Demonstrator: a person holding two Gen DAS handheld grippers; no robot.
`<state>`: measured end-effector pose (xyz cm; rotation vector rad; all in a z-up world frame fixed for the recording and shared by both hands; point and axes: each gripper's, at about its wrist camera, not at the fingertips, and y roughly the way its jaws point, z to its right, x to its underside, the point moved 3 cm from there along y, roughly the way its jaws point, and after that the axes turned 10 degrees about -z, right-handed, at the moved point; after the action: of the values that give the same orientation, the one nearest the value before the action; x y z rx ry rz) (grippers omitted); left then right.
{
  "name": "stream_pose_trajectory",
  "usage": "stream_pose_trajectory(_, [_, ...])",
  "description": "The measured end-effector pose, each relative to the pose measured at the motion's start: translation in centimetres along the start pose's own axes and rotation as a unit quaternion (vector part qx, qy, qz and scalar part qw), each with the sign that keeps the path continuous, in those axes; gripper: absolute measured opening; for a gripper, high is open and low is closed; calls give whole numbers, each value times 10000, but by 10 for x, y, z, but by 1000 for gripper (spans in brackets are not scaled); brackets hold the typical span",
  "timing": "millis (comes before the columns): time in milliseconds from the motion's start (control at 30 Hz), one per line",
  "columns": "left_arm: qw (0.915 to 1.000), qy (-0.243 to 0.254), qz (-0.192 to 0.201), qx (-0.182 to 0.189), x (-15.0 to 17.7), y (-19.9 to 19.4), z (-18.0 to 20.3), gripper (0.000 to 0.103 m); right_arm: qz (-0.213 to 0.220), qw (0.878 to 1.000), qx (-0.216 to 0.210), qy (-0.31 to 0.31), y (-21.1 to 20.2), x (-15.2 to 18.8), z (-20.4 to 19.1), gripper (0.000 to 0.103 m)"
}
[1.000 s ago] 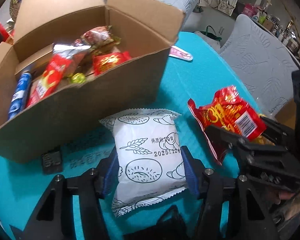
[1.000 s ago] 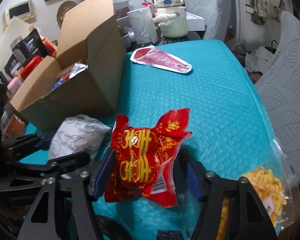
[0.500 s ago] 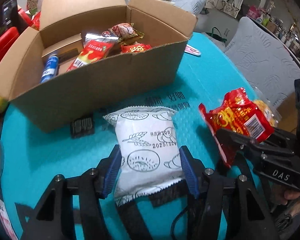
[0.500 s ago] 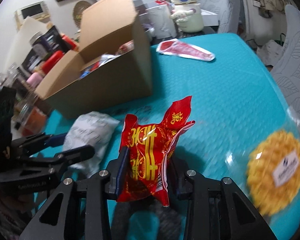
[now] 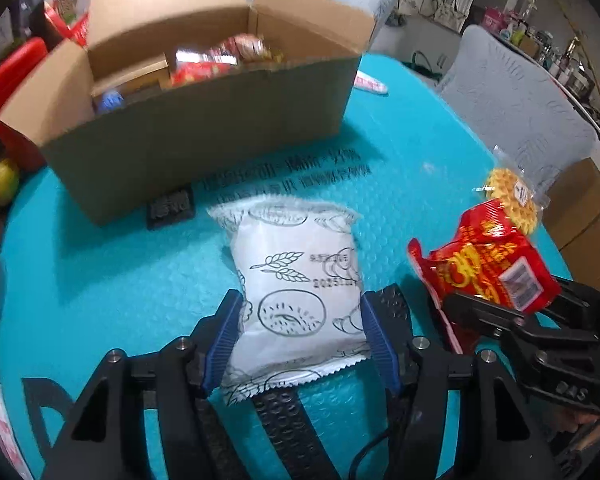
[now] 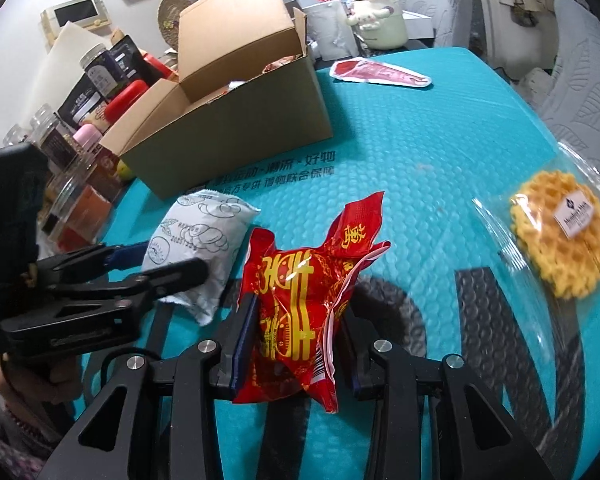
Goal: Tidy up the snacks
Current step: 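Lift the white bag and red chip bag toward the cardboard box with both tools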
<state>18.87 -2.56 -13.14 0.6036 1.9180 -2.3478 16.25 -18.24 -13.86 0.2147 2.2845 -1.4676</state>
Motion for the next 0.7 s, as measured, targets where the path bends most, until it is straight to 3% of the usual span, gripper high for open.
stream_pose_trajectory(200, [9998,10,162,-111,-5,8,2,66,-59,9998,131,143,1,4,3,37])
stream_pose_trajectory(300, [9992,114,267,-263,-3,7,7,59,10,9998,142,136,-2,7,2,37])
stream_pose_trajectory(500, [9994,58,155,298,6,-1,10,57,325,9993,162,-11,-14,7,-5,29])
stream_pose_trajectory(700, [9998,48,145,86,21,-8,9,57,304,9991,287,-26,-7,8,-7,32])
